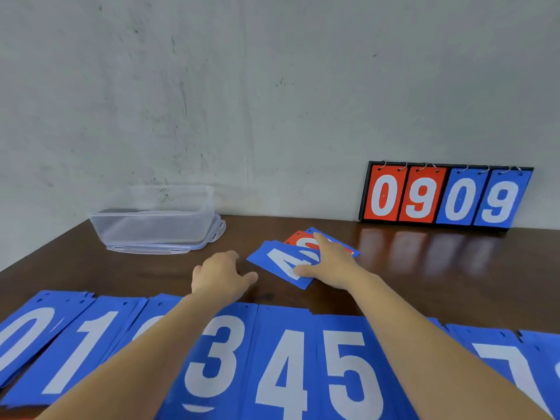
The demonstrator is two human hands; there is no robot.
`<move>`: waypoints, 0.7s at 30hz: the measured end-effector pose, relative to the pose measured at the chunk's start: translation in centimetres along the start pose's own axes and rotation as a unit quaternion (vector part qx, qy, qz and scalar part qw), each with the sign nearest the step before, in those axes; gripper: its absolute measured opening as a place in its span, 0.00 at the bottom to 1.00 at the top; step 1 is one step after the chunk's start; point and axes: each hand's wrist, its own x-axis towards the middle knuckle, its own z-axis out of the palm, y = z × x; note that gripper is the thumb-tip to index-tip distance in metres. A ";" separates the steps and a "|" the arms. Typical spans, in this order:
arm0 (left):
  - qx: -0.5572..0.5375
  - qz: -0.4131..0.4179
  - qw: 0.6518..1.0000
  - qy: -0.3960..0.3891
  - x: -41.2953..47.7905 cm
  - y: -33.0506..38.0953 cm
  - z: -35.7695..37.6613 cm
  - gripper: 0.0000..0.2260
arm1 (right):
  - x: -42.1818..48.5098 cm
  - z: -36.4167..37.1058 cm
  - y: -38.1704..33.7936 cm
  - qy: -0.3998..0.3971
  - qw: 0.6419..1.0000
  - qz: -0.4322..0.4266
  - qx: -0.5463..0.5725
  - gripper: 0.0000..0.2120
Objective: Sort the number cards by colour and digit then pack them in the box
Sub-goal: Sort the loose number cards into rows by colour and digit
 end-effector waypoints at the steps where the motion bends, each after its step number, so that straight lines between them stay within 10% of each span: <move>1: -0.001 -0.002 1.000 0.000 0.2 -0.1 0.0 0.25 | 0.4 0.2 0.0 -0.012 1.000 0.000 -0.017 0.45; 17: -0.017 -0.009 1.000 -0.012 1.0 -0.1 -0.1 0.29 | 0.4 1.3 -1.2 0.091 0.995 -0.021 0.033 0.36; 21: -0.037 -0.002 0.999 -0.007 0.9 -0.2 -0.4 0.29 | 1.2 0.8 -0.7 0.104 0.991 0.007 0.082 0.17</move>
